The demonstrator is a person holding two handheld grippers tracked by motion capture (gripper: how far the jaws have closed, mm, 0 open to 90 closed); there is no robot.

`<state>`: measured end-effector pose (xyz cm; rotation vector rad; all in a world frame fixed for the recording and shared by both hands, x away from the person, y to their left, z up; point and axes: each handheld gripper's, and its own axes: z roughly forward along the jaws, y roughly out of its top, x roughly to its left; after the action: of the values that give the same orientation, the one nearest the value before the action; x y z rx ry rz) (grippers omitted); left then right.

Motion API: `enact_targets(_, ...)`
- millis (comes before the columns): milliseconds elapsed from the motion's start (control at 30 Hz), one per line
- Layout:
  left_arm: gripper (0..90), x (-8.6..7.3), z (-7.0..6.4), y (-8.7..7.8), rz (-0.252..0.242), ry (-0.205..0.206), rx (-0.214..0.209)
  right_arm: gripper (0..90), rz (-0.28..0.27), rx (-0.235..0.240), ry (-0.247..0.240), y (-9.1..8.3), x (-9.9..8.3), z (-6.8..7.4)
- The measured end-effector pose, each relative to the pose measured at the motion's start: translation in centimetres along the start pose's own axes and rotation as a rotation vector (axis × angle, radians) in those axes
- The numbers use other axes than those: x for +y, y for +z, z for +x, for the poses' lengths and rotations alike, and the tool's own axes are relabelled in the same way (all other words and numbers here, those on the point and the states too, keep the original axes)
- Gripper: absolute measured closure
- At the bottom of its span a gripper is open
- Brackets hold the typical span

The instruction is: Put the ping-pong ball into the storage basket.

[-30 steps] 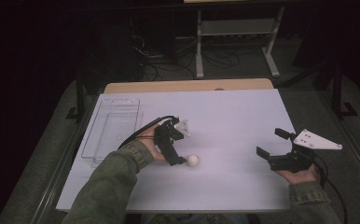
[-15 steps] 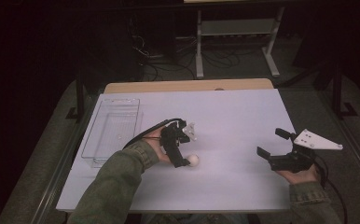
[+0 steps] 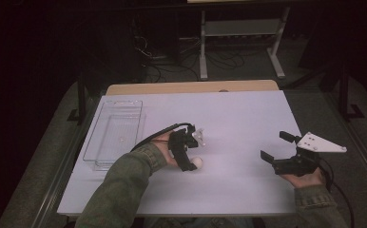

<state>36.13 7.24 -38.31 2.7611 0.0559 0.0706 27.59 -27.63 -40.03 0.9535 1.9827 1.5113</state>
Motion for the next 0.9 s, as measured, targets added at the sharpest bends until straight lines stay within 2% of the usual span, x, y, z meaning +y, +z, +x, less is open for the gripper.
enact_targets(133, 13.4, 0.0, 0.2, 0.2, 0.013, -0.004, -0.008, 0.0, 0.002, 0.001, -0.002, 0.0, 0.0, 0.0)
enact_targets(167, 13.4, -0.1, 0.4, 0.5, 0.029, -0.007, -0.022, 0.0, 0.002, 0.0, -0.001, 0.0, 0.0, 0.0)
enact_targets(400, 16.1, -0.3, 0.8, 0.8, 0.037, -0.012, -0.023, 0.0, 0.005, -0.001, -0.005, 0.1, -0.1, 0.0)
enact_targets(500, 17.6, -0.2, 0.7, 0.9, 0.045, 0.004, -0.024, 0.0, 0.005, -0.002, -0.004, 0.0, -0.1, 0.0)
enact_targets(667, 20.7, -0.1, 0.5, 1.1, 0.032, 0.017, -0.021, 0.0, 0.009, -0.002, -0.008, 0.0, -0.1, -0.1)
enact_targets(800, 22.9, 0.0, 0.4, 1.6, 0.043, 0.023, -0.042, 0.0, 0.007, -0.002, -0.008, 0.0, -0.1, -0.1)
enact_targets(900, 24.8, 0.1, 0.4, 2.0, 0.05, 0.033, -0.041, 0.0, 0.005, -0.002, -0.006, 0.0, -0.1, -0.1)
